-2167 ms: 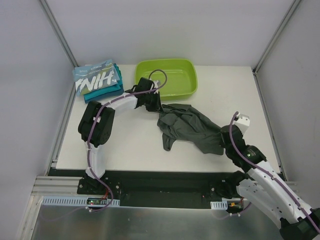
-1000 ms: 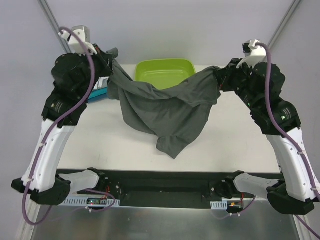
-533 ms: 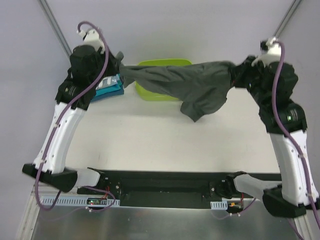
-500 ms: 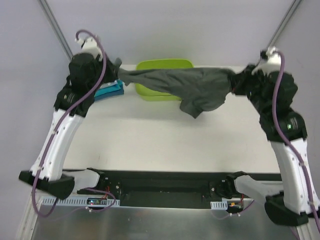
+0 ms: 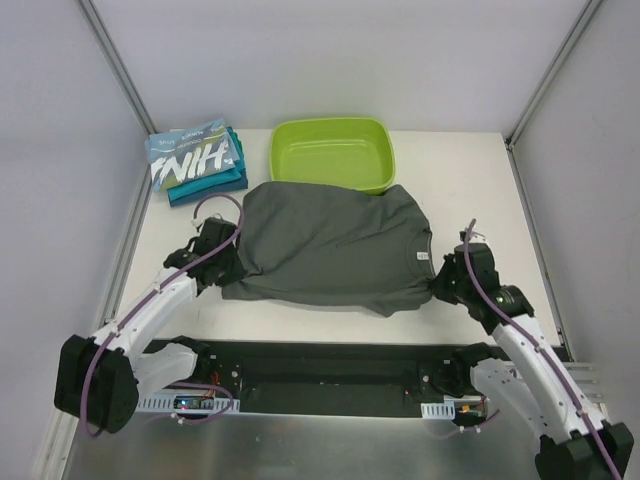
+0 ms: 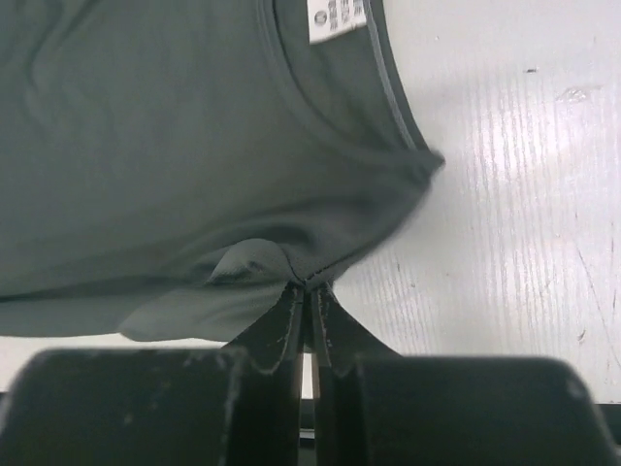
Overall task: Fold and stack the t-shirts
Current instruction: Flatten out the tshirt
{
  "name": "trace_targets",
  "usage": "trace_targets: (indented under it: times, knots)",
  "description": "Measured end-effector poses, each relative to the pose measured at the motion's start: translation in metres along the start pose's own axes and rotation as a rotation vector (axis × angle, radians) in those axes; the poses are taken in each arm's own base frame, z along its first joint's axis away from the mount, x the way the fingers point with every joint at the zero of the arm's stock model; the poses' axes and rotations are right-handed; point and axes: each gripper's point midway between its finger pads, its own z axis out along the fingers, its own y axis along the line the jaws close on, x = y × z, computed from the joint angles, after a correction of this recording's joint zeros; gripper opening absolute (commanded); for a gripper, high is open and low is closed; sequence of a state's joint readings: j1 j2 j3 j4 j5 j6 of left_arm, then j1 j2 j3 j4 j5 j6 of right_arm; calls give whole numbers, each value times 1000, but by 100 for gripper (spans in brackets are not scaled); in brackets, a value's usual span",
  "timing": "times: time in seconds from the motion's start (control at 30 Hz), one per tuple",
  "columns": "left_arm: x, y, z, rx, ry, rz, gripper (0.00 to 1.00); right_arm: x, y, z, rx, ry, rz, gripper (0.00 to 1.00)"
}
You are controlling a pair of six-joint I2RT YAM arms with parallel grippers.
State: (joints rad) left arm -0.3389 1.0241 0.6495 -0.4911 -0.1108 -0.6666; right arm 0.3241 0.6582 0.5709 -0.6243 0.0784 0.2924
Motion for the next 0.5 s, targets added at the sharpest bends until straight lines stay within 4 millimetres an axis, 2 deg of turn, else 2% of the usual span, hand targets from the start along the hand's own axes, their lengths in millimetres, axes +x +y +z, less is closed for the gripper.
trace_targets:
  times: [0.1,0.23,0.3,0.37,0.43,0.5]
  knots:
    - [2,-1,12,-21,24,-9,19,7,-5,17,57,71,-4,6]
    - [11,3,34,-84,100,-8,20,19,-17,39,154,170,-19,7]
    - [11,1,43,-105,126,-4,20,19,-22,48,199,198,-27,7]
    - [6,-4,51,-116,138,-2,19,12,-24,55,228,205,-31,7]
    - [-4,-14,59,-114,136,-2,20,-4,-20,63,243,182,-30,7]
    - [-16,-25,66,-102,122,-3,37,-22,-16,68,244,150,-24,11]
